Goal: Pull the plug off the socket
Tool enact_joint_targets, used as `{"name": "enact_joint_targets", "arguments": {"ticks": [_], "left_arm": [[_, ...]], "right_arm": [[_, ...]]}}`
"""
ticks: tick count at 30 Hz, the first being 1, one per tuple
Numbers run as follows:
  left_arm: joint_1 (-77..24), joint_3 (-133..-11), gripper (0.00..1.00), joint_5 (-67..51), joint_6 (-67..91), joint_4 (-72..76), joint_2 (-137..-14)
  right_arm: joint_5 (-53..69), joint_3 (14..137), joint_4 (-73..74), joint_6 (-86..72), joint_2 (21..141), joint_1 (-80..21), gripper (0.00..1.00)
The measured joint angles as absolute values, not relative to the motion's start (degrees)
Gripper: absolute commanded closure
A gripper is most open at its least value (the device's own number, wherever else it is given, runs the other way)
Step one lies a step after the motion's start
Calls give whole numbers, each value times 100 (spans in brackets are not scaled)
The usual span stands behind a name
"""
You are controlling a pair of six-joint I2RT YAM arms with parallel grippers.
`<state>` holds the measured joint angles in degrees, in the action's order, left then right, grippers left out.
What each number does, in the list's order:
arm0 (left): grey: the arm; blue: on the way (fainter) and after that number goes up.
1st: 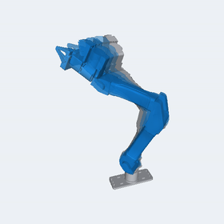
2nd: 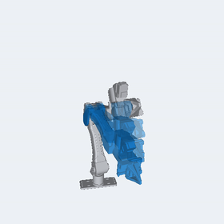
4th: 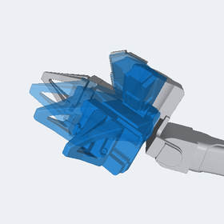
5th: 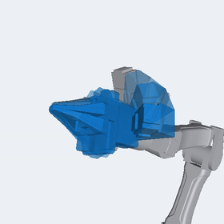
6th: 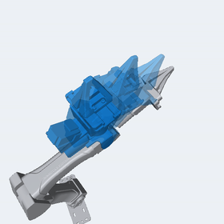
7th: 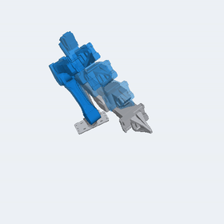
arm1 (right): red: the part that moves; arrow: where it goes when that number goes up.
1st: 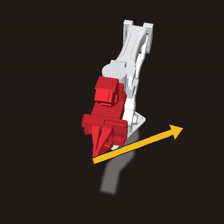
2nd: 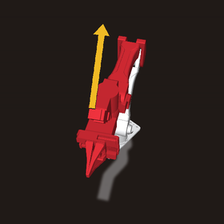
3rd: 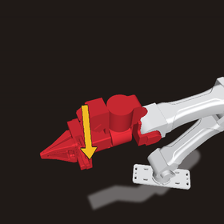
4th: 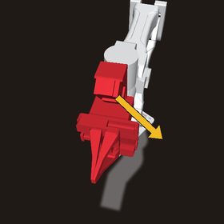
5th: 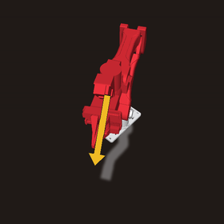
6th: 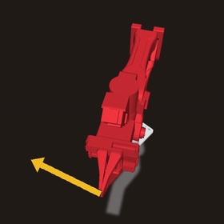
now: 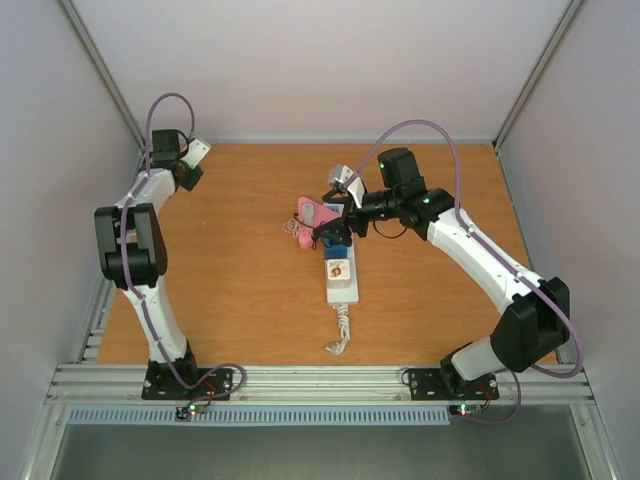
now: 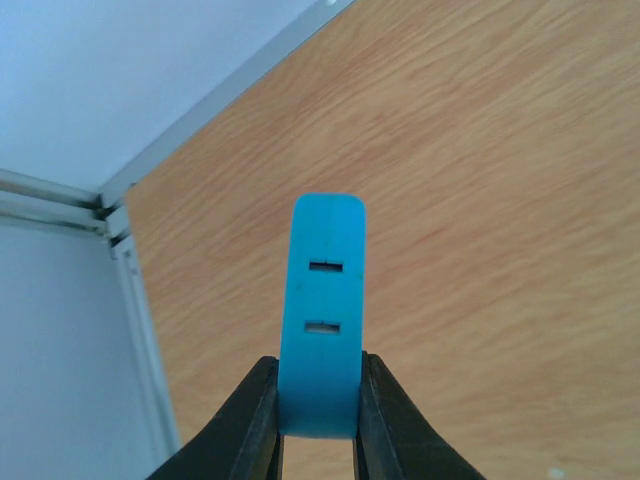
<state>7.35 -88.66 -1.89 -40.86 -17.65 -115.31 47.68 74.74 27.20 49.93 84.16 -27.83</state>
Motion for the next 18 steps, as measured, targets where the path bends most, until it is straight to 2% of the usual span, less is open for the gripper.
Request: {"name": "enact_joint_targets", "arguments": {"ticks": [6, 14, 16, 18], "left_arm": [[744, -9126, 99, 563, -4650, -1247, -12125], [744, -9603, 94, 1122, -5238, -869, -12842], [744, -9603, 89, 1234, -5347, -825, -12923], [744, -9603, 79, 1339, -5454, -764, -13008]], "right_arm": [[4711, 7509, 2646, 4952, 8521, -2759, 2], [4676, 7570, 2611, 4930, 8621, -2685, 2], [4670, 7570, 2611, 4930, 8641, -2652, 2], [4670, 7570, 2611, 4930, 8652, -2624, 1]]}}
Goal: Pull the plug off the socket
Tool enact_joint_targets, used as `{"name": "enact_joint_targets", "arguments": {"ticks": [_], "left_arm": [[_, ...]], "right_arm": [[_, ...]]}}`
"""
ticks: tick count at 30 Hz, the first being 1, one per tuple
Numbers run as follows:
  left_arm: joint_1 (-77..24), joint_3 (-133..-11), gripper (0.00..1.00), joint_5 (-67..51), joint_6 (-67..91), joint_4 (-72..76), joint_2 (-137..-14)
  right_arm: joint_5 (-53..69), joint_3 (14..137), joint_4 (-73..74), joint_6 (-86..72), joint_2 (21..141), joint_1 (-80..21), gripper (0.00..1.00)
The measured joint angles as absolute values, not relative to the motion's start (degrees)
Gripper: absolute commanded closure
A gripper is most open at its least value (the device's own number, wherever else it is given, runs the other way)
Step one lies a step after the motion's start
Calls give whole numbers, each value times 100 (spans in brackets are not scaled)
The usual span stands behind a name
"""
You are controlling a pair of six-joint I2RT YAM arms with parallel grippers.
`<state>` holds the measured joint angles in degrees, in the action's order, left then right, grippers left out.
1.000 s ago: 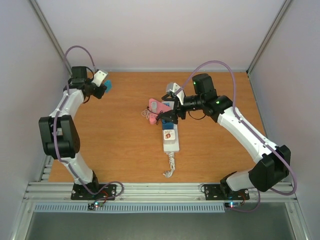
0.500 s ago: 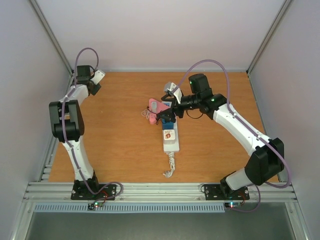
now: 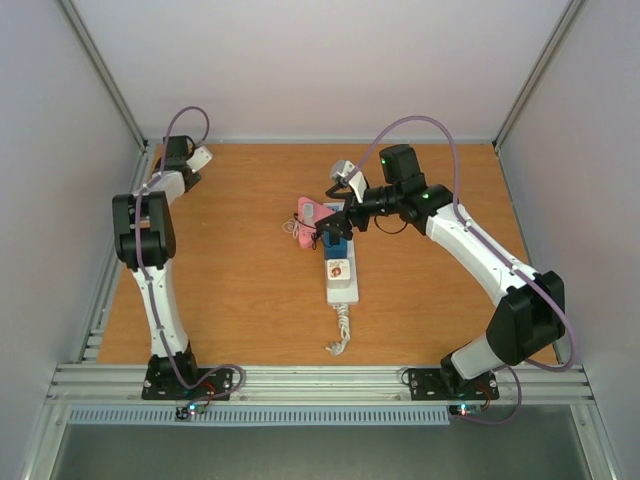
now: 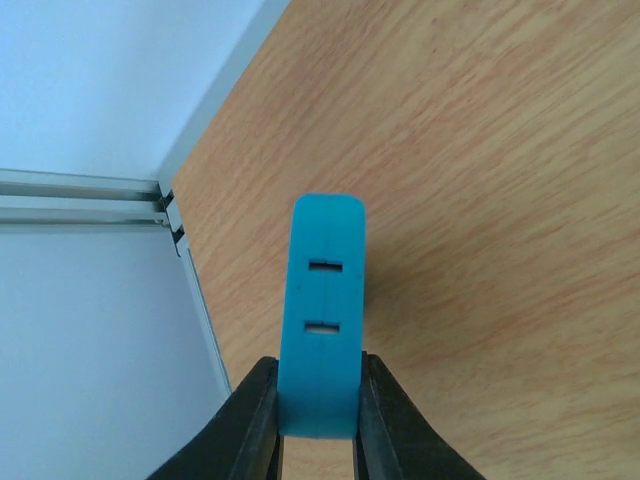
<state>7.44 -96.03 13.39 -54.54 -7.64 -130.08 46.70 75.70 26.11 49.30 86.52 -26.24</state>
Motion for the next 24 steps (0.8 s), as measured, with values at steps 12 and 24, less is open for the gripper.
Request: {"name": "enact_joint_targets", "arguments": {"ticks": [12, 24], "left_arm": [[744, -9594, 43, 1153, -5400, -904, -13047], [744, -9323, 11, 353, -4890, -1625, -12307]], "right_arm": [[4683, 7570, 2620, 4936, 8654, -2493, 1], [4770, 7570, 2753, 4974, 8650, -2283, 1]]}}
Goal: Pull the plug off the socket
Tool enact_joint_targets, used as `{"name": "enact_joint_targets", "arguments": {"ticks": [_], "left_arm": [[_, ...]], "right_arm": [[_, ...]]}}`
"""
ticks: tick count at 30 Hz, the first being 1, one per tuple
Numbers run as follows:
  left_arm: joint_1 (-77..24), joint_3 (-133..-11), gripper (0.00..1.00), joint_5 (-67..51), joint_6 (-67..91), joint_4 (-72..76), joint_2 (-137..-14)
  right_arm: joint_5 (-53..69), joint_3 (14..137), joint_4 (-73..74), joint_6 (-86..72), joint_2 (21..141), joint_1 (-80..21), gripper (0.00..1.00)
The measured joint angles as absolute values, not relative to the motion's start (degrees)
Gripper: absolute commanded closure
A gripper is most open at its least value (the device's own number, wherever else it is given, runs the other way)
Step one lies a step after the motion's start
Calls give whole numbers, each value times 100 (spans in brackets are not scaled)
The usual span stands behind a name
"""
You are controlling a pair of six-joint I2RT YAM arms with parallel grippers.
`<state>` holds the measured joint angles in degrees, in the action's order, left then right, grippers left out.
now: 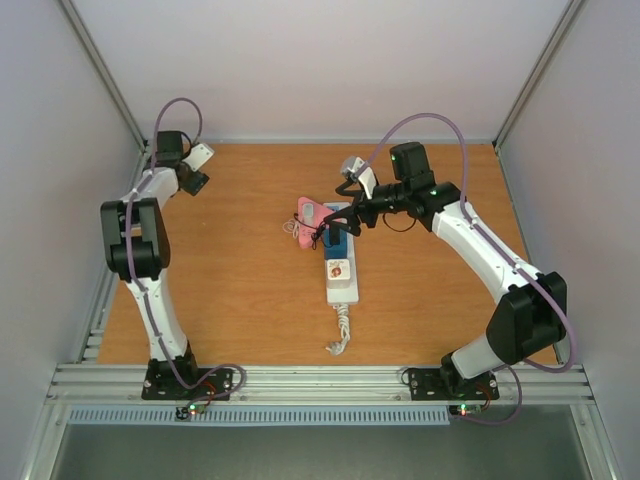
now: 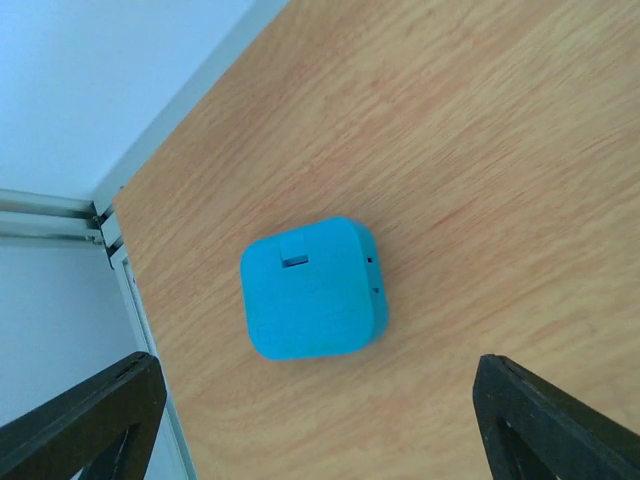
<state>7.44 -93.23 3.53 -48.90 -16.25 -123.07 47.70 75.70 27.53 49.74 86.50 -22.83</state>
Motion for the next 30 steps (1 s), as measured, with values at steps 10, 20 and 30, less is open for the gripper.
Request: {"name": "enact_joint_targets", "arguments": {"ticks": [10, 20, 30], "left_arm": [[744, -8864, 0, -633, -4436, -2252, -10910], [738, -8552, 0, -2637, -4545, -3531, -9509], [-255, -7109, 2, -4375, -5452, -4816, -8086]], "right_arm": [[4762, 7570, 3148, 5006, 8370, -2130, 1], [4851, 6722, 3417, 5575, 7985, -2082, 3], [4856, 5312, 3557, 6549, 7658, -2062, 4]]}}
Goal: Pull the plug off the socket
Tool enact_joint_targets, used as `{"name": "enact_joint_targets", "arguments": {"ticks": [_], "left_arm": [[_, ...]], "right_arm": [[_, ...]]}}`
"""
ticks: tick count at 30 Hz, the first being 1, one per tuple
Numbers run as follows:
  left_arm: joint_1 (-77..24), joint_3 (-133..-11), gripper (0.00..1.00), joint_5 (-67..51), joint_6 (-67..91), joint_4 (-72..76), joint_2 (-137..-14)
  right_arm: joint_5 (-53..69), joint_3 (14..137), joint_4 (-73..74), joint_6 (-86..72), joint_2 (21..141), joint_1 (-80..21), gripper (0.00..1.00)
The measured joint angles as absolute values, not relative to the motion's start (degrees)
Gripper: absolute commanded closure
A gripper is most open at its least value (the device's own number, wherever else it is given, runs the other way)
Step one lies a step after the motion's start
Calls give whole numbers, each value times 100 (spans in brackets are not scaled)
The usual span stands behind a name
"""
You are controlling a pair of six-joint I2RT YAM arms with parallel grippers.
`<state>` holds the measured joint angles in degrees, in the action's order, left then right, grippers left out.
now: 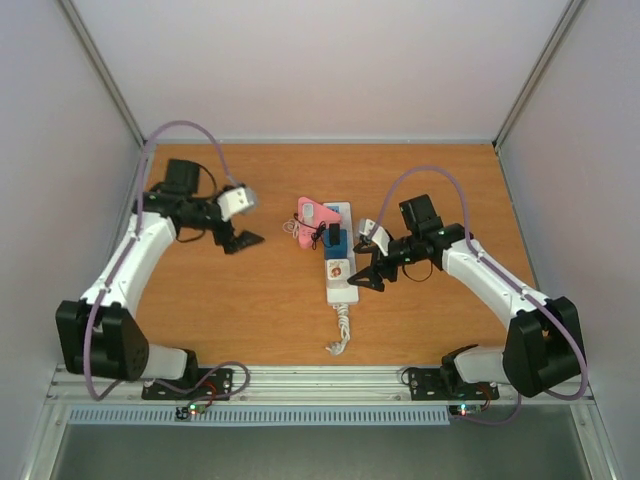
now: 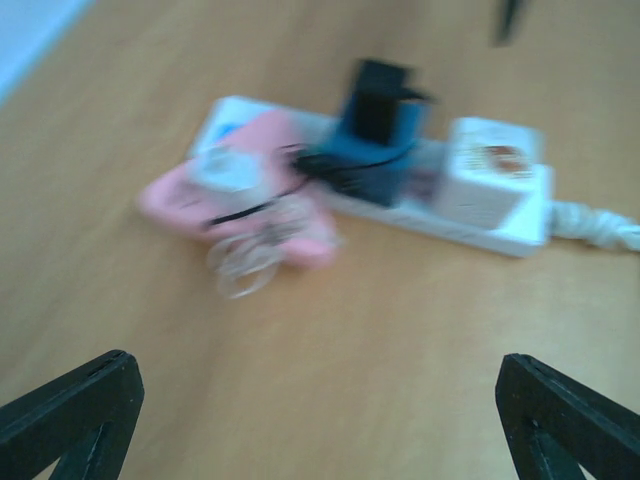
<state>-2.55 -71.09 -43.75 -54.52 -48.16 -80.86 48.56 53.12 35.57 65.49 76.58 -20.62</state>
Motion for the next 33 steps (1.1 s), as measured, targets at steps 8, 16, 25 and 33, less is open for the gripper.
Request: {"name": "enact_joint_targets", "arguments": {"ticks": [8, 16, 25, 33], "left_arm": [[-1870, -6145, 10, -4644, -4744, -4309, -7575], [-3168, -5343, 13, -4016, -3481, -2620, -7688], [-3745, -5505, 14, -3586, -3041, -1776, -8718], [-3933, -5666, 18, -3253, -3013, -1286, -9384]], "right_arm": [[4849, 4672, 3177, 7116, 7535, -2049, 4], [5011, 4449, 2936, 7747, 7625, -1712, 4], [5155, 4331, 2751, 8294, 8003, -1431, 3], [5245, 4272, 2451, 8346, 8213, -1413, 3]]}}
